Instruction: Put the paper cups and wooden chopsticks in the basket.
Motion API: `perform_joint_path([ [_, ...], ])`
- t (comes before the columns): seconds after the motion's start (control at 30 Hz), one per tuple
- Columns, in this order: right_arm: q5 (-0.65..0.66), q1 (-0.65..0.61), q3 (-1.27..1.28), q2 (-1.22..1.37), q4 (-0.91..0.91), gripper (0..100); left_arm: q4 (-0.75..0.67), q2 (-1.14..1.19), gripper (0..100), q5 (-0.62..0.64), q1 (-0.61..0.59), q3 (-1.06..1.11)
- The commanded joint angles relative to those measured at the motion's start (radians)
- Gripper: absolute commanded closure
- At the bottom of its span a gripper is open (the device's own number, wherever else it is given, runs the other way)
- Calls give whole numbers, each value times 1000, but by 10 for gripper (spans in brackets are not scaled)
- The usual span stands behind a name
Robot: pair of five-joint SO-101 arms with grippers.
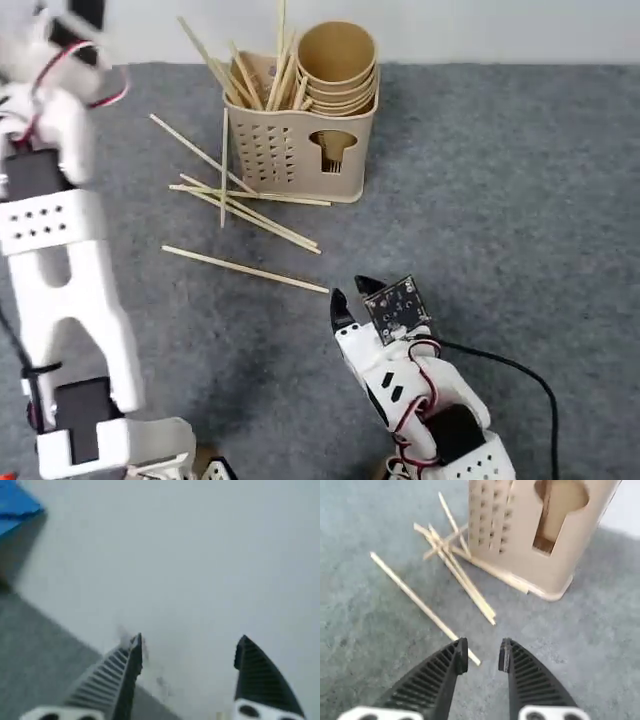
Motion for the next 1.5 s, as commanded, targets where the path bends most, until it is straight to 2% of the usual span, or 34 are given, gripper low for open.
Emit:
perform_joint_path([
  [0.0, -3, -2, -126, 1, -19, 885, 292, -58, 713, 51, -55, -45],
  [0.17, -2, -2, -253, 128, -28, 885, 621, -55, 713, 51, -80, -15],
  [0.33, -2, -2, -470, 486, -156, 885, 721, -57, 712, 44, -94, 130],
  [0.47, -3, -2, -651, 825, -166, 885, 715, -57, 711, 51, -144, 246],
  [0.57, -3, -7, -778, 1059, -166, 885, 690, -57, 710, 120, -212, 332],
  [0.7, -2, -21, -911, 1345, -163, 883, 512, -57, 710, 216, -358, 484],
  [0.77, 20, -31, -979, 1478, -159, 882, 433, -57, 710, 212, -425, 564],
  [0.93, 186, -50, -1185, 1781, -154, 880, 285, -63, 710, 124, -552, 719],
  [1.0, 229, -59, -1298, 1882, -91, 880, 255, -63, 710, 98, -588, 748],
  [1.3, 410, -156, -1935, 2236, 496, 879, 247, -60, 710, 66, -615, 763],
  [1.47, 506, -140, -2182, 2390, 654, 879, 245, -58, 710, 66, -615, 763],
])
